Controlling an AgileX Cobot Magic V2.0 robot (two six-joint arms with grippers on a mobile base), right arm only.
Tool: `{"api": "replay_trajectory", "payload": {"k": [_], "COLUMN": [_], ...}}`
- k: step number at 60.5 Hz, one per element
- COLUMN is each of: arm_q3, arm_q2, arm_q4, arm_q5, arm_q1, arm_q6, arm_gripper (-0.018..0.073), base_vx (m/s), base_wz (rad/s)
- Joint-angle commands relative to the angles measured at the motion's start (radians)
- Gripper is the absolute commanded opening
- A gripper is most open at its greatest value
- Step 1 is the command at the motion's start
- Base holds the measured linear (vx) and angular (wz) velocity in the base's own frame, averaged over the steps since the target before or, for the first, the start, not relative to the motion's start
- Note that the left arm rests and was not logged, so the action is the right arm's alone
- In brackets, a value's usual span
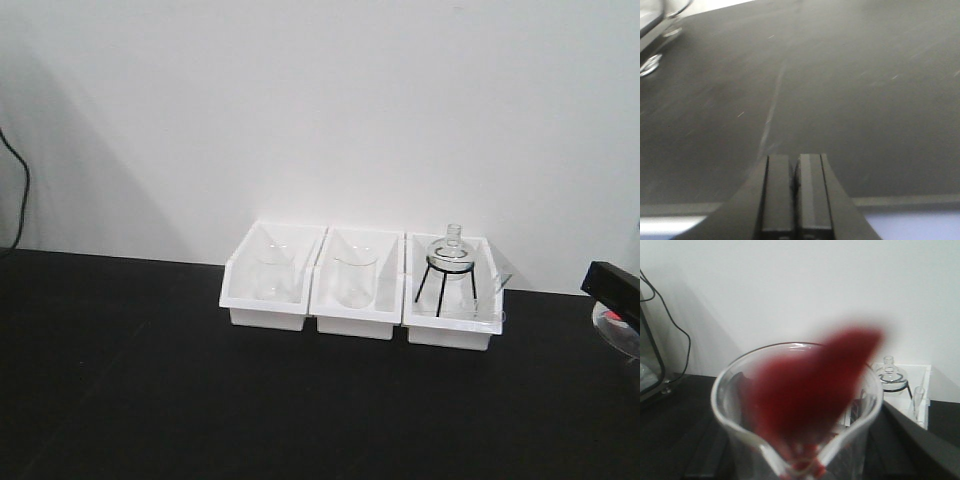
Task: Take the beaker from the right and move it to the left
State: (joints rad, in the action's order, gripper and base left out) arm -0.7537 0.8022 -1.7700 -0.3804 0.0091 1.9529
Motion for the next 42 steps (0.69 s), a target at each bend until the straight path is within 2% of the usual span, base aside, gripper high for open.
{"api": "replay_trajectory", "payload": {"k": [1, 23, 42], "arm_q3": [-0.032, -0.032, -0.032], "arm_q2": [-0.007, -0.007, -0.007], "arm_q4": [-0.030, -0.030, -0.030], "arm_q5": [0.023, 0.023, 0.027], "arm_q1": [-0.004, -0.004, -0.004], "arm_q6": [-0.002, -0.002, -0.002], "arm_gripper": [-0.0001, -0.0001, -0.0001], "base_vx": [0.07, 0.05, 0.03], "base_wz": [-0.32, -0.29, -0.13]}}
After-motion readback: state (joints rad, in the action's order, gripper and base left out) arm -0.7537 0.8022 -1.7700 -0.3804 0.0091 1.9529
